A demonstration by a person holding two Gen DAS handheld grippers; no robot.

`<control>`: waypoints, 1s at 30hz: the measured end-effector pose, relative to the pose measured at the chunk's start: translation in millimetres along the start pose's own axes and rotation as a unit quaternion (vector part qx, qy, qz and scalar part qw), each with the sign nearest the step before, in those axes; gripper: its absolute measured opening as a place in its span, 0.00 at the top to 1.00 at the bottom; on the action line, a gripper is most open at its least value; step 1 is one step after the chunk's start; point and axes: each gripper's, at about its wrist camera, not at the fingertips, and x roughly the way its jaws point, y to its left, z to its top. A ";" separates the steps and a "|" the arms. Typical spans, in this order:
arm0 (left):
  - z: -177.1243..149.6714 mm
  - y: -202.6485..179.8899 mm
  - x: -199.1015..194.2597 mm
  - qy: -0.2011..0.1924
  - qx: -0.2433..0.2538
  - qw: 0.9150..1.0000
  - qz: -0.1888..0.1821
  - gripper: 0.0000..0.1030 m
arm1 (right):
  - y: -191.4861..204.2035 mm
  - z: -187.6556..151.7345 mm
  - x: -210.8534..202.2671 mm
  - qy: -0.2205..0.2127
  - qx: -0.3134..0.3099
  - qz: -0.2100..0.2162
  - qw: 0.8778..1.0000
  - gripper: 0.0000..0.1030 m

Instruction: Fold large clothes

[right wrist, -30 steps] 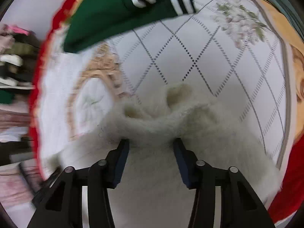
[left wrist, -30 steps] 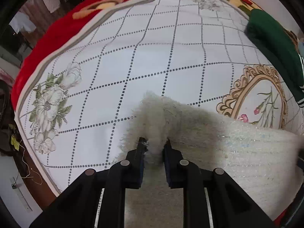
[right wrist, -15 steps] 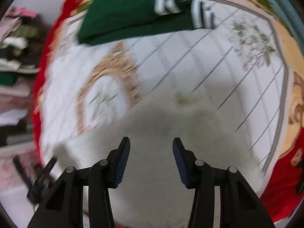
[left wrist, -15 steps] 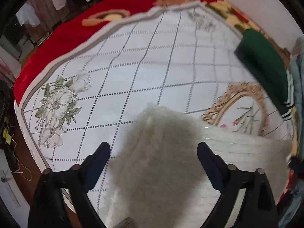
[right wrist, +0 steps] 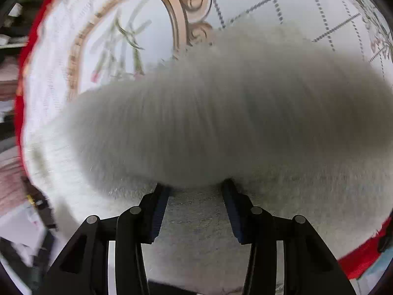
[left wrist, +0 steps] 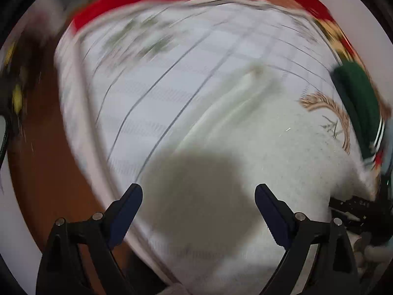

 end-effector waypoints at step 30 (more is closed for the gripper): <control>6.2 38.7 58.9 -0.091 -0.117 0.974 -0.173 0.44 | -3.2 -19.5 23.6 -0.001 -0.021 -0.007 1.000 0.48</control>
